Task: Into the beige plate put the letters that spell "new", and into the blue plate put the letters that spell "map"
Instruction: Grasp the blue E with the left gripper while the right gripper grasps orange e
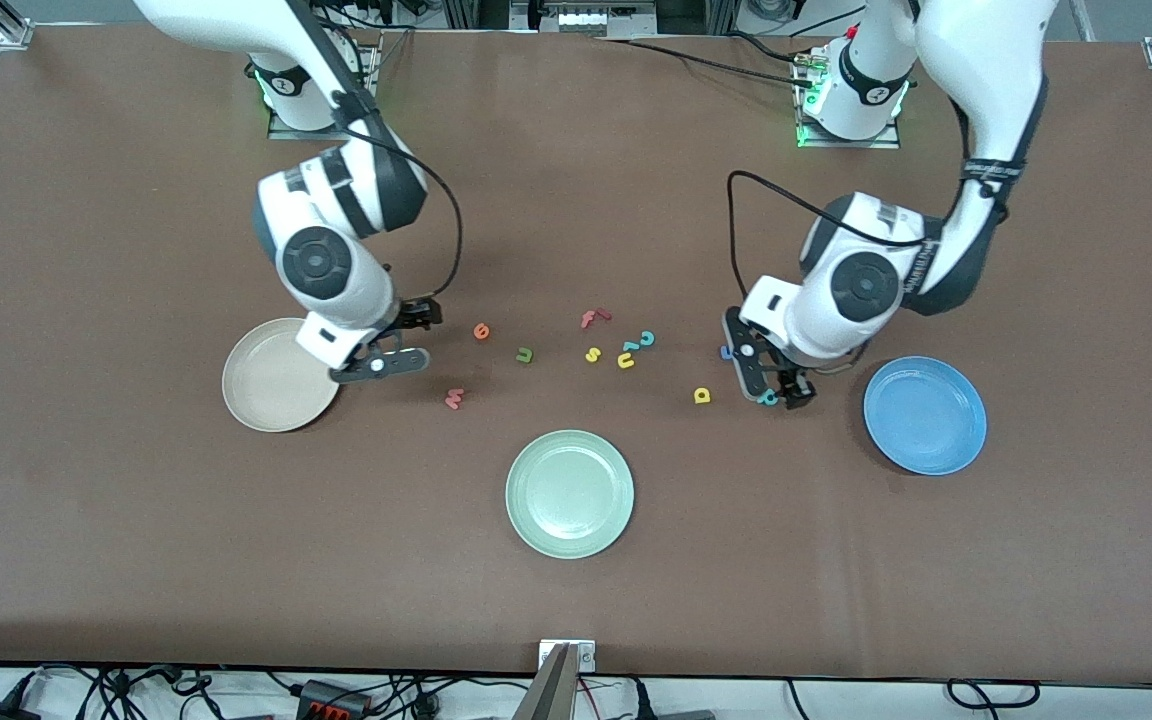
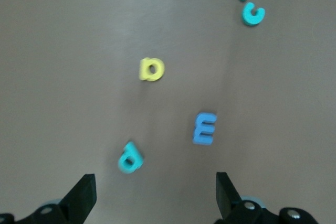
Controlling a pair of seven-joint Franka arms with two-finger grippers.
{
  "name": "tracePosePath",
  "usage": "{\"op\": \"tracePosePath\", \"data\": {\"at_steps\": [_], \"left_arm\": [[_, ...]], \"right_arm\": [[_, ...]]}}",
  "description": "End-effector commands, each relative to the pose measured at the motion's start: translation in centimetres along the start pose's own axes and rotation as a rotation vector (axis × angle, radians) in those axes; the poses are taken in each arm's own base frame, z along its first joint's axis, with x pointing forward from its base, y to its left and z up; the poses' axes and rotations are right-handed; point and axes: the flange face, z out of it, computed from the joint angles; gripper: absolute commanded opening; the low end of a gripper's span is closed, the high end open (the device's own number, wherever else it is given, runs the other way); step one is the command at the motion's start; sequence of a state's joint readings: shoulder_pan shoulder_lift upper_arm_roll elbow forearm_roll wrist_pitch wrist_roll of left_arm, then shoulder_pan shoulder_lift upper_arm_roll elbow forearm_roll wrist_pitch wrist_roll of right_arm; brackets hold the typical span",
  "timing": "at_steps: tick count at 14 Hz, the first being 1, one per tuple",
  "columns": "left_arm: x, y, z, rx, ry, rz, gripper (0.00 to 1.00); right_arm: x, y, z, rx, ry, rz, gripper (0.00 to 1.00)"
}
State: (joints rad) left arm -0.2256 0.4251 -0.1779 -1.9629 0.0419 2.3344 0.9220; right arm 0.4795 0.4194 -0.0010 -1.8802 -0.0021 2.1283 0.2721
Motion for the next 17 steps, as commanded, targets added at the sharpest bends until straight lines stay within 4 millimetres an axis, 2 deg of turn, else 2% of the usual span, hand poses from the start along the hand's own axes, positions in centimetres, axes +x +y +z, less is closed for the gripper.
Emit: {"op": "tracePosePath", "data": {"at_steps": [1,3,5,6,7,8,9,10,13,15,16,17], "left_arm": [[0.5,4.5,2.5,0.039,0.026,0.099,1.00],[0.6,6.2,4.8,0.058,0.041,0.128,1.00],[0.4,6.6,6.4,0.052,0.045,0.131,1.00],[0.3,6.6,7.1,0.050,0.048,0.131,1.00],[0.4,6.5,7.5,0.060,0.054,0.138,0.98],[0.6,6.7,7.8,0.066,0.051,0.156,0.87],[0.7,6.7,8.1,0.070,0.050,0.163,0.74],[0.6,6.6,8.4,0.070,0.053,0.161,0.69],[0.6,6.3,8.5,0.073,0.055,0.158,0.63],[0.6,6.3,8.9,0.069,0.056,0.159,0.55],[0.4,6.2,9.4,0.070,0.060,0.154,0.48],[0.3,6.0,9.6,0.069,0.059,0.149,0.36]], "right_arm": [[-0.6,-1.9,2.9,0.005,0.014,0.013,1.00],[-0.6,-4.3,4.9,0.005,0.038,-0.022,1.00],[-0.8,-6.4,6.6,0.007,0.057,-0.056,1.00],[-1.1,-7.5,7.4,0.001,0.057,-0.076,0.96],[-1.4,-8.3,7.8,-0.002,0.055,-0.089,0.88],[-1.7,-9.0,8.2,-0.004,0.051,-0.103,0.77],[-1.9,-9.5,8.5,-0.007,0.047,-0.110,0.76],[-2.0,-9.7,8.6,-0.009,0.045,-0.115,0.75],[-2.0,-10.0,8.9,-0.010,0.047,-0.121,0.70],[-1.5,-9.7,8.5,0.004,0.080,-0.120,0.69],[-1.3,-9.5,8.6,0.006,0.087,-0.123,0.69],[-1.1,-9.6,9.0,0.009,0.094,-0.122,0.69]]}}
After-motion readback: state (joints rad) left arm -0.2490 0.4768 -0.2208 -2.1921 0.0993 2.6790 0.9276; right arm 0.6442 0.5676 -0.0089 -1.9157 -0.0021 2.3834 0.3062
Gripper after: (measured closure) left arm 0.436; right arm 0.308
